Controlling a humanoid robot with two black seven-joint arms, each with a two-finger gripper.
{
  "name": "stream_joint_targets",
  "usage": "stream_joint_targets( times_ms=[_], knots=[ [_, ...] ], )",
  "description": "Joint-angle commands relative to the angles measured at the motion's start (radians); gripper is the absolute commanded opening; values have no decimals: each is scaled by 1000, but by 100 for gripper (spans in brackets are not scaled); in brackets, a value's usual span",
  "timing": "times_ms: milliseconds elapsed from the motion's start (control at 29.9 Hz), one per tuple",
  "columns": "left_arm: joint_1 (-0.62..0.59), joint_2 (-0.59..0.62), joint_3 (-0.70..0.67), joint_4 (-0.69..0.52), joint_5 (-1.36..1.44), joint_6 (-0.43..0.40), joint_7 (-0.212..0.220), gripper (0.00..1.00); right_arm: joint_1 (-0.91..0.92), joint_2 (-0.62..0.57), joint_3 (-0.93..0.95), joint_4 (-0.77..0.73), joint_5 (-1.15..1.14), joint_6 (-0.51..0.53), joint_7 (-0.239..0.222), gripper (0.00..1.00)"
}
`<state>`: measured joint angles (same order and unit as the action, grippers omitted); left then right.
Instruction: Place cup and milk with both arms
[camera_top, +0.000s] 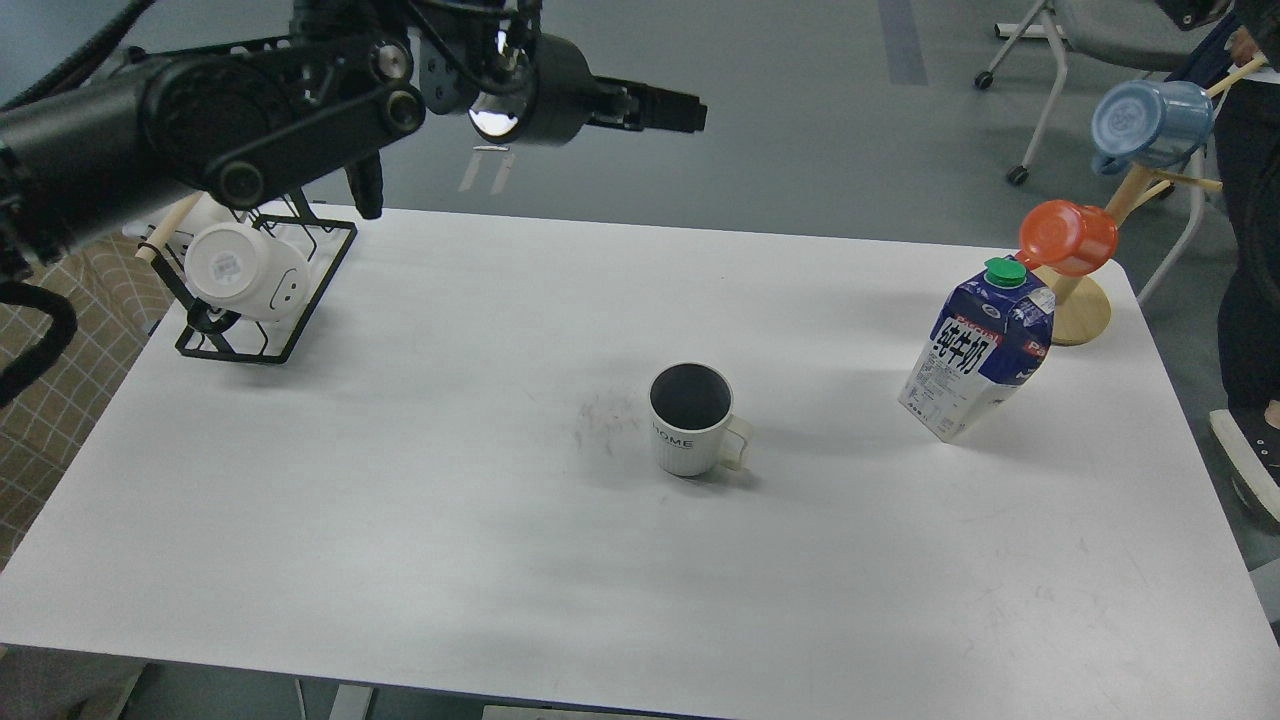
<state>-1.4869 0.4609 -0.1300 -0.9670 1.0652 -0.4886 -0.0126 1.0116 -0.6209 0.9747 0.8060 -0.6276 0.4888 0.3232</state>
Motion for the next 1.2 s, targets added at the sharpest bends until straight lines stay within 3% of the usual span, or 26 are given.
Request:
stream_joint_targets(
  times_ms=[0,167,368,502,970,1171],
  knots=[
    [43,41,-115,50,-100,0,5,97,-5,-79,-1,74,-171,0,2,100],
    [100,31,-249,166,-358,0,10,97,-54,-243,-10,249,-397,0,45,100],
    [143,30,-257,185,-502,0,7,97,-177,-448,-11,436,-618,-3,154,100],
    [165,25,-258,186,-504,0,-3,97,-286,-549,-14,531,-781,-131,166,100],
    [201,10,-260,185,-499,0,-4,97,-733,-553,-14,633,-1253,-732,166,100],
    [204,-2,-260,185,-499,0,-4,97,-801,-461,-14,589,-1348,-817,166,100]
  ],
)
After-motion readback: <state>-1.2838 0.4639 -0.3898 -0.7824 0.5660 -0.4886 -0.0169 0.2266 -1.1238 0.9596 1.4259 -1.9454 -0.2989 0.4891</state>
